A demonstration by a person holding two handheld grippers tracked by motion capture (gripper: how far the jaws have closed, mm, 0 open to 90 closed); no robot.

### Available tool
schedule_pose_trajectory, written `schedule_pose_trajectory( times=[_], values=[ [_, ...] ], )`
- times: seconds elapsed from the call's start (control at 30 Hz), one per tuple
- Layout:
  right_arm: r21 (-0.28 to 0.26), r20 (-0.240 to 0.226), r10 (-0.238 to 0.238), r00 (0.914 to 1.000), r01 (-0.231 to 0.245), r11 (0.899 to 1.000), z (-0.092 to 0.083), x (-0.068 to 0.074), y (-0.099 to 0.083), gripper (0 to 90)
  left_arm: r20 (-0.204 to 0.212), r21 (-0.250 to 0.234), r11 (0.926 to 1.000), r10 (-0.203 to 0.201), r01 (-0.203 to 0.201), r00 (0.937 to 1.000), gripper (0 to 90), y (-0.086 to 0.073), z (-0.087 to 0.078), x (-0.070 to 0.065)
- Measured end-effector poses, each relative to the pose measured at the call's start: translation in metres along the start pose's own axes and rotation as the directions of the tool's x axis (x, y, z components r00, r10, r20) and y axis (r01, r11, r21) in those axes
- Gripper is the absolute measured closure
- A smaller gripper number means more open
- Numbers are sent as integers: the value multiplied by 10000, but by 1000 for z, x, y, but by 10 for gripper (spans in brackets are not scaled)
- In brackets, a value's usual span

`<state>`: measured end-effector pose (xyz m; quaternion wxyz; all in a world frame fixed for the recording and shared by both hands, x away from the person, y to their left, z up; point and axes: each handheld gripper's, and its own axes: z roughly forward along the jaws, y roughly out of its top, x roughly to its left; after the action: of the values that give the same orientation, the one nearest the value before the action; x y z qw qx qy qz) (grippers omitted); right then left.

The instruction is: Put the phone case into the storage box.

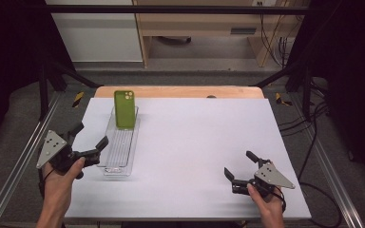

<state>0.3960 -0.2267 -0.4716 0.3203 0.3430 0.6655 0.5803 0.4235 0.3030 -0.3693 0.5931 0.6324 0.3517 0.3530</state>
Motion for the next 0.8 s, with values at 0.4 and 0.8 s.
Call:
schedule_pose_trajectory(
  times=[0.4, 0.8],
  values=[
    [17, -2, -110, 9999, 110, 9999, 1, 1, 0, 26, -159, 123, 9996, -268, 270, 9995, 22, -28, -11, 0],
    [34, 34, -189, 9998, 189, 9998, 1, 2, 0, 25, -174, 286, 9995, -129, 134, 9998, 22, -42, -16, -2]
  ],
)
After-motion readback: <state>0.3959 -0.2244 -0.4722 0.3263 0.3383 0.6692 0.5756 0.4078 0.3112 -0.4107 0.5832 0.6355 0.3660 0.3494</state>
